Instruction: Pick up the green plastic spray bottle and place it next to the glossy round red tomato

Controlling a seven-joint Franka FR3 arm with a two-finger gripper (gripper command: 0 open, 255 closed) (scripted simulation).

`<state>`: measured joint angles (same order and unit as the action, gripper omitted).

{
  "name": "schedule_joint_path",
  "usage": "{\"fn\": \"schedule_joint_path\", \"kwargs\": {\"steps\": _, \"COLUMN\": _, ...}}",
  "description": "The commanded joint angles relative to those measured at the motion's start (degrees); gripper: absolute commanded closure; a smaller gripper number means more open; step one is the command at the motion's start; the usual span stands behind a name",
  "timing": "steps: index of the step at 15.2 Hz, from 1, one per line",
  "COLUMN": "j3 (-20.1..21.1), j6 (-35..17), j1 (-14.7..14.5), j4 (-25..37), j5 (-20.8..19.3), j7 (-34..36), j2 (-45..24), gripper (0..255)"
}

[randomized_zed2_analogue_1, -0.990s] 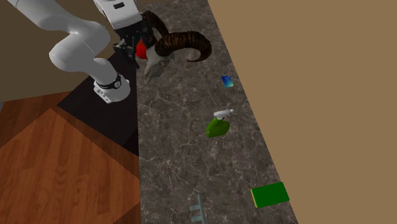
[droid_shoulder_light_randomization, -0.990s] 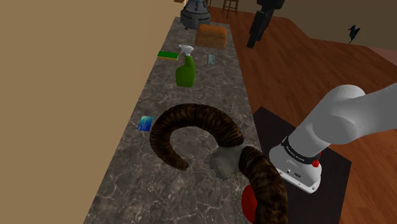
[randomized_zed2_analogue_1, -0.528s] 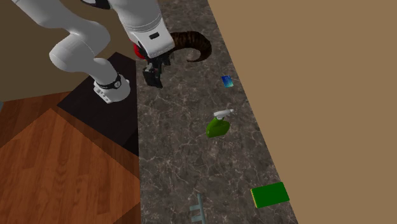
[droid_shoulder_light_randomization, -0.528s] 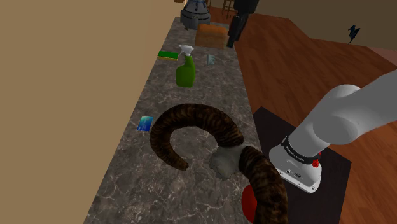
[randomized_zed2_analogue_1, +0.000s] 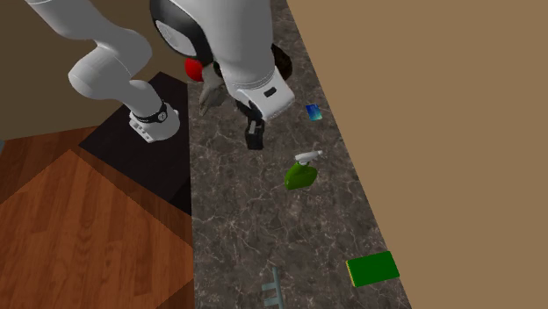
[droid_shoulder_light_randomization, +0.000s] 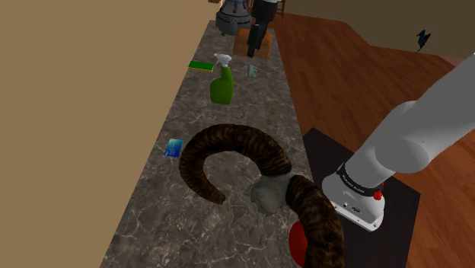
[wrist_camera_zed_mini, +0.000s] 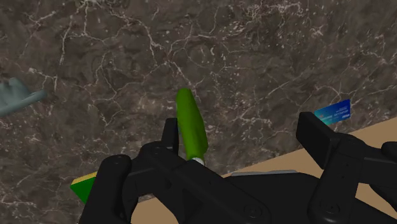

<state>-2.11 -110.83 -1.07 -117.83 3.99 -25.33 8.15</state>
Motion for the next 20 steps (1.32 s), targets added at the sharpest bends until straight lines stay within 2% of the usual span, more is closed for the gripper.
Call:
{"fn": "schedule_joint_path", "kwargs": {"steps": 1, "j3": -0.1, "j6": -1.2, "j1": -0.2, "j4": 3.3, "j5": 0.4, "j7": -1.6, "j2": -4.3, "gripper": 0}}
{"fn": "schedule_joint_path", "kwargs": {"steps": 8, "j3": 0.4, "j6": -2.5, "j1": -0.4, "j4": 17.6, "j5": 1.6, "j7": -6.2, "j2": -19.3, "gripper": 0}}
{"fn": "schedule_joint_path", "kwargs": {"steps": 15, "j3": 0.5, "j6": -7.4, "j1": -0.6, "j4": 14.3, "j5": 1.8, "j7": -6.3, "j2": -20.9, "gripper": 0}}
{"fn": "schedule_joint_path", "kwargs": {"steps": 20, "j3": 0.6, "j6": -7.8, "j1": -0.6, "j4": 14.0, "j5": 1.8, "j7": -6.3, "j2": -21.0, "gripper": 0}}
